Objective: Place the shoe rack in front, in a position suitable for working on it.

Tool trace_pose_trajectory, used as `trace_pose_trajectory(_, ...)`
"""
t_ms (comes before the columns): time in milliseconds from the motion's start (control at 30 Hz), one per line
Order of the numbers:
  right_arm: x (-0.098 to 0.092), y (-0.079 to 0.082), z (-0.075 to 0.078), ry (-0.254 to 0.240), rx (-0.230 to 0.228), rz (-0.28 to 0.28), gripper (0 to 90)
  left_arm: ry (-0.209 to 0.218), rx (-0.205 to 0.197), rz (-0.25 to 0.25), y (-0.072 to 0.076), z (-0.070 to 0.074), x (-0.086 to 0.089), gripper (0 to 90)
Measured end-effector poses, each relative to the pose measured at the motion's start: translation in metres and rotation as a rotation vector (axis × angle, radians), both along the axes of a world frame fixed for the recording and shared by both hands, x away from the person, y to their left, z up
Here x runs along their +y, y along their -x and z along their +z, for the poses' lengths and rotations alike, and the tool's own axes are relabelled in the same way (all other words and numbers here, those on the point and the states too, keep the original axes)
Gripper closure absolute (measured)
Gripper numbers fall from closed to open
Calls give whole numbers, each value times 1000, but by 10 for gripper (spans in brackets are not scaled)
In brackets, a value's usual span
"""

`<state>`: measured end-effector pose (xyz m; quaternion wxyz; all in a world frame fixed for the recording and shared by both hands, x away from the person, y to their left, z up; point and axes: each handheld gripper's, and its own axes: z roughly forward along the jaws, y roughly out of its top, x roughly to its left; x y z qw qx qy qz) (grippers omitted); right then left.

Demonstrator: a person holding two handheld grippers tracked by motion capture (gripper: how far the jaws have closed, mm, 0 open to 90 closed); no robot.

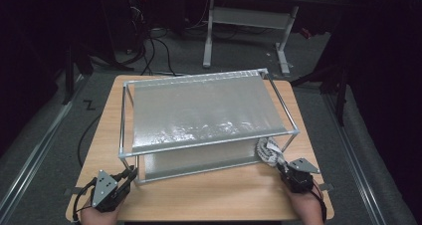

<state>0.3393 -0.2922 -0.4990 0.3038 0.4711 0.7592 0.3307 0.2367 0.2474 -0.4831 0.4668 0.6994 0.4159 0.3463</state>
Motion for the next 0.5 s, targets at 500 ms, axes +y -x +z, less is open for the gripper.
trace_pose_trajectory(500, -12, 1, 2, 11, -16, -36, 774, 18, 7, 62, -5, -2, 16, 798)
